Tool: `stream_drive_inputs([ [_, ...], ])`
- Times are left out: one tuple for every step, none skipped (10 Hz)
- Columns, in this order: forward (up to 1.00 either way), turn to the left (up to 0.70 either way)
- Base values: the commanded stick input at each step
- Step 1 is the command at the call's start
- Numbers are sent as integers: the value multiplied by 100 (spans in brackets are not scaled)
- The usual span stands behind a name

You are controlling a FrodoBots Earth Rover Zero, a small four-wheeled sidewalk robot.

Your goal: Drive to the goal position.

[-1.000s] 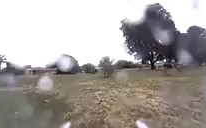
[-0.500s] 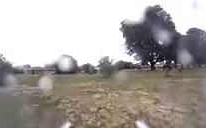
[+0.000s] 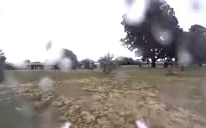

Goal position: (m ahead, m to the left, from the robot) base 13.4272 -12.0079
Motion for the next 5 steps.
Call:
stream_drive_inputs([
  [98, 1],
  [98, 1],
  [98, 1],
  [98, 1],
  [98, 1],
])
